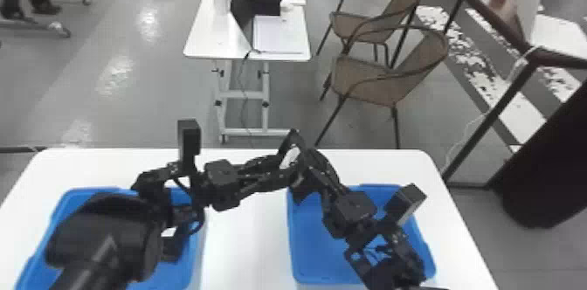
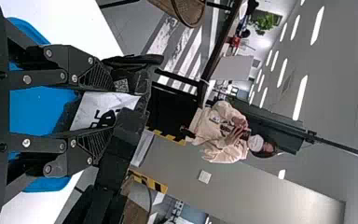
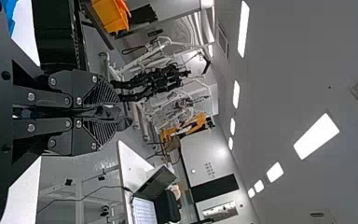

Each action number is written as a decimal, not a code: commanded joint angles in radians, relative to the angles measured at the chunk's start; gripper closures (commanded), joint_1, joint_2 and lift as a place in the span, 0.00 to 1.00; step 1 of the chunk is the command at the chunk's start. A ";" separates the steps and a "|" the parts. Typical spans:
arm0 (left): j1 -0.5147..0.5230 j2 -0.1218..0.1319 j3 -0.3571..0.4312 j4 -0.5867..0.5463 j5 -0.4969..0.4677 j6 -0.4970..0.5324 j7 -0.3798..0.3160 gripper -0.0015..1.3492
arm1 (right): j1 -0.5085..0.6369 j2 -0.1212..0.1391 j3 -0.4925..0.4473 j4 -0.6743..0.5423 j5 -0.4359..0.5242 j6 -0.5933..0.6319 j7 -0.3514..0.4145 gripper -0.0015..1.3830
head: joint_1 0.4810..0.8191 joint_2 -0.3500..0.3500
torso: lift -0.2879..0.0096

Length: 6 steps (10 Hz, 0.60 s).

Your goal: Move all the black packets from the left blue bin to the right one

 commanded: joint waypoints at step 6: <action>0.186 0.042 0.195 -0.144 -0.015 0.000 0.091 0.08 | 0.015 0.001 -0.084 0.028 -0.056 0.001 -0.028 0.89 | 0.63 0.35 | 0.97</action>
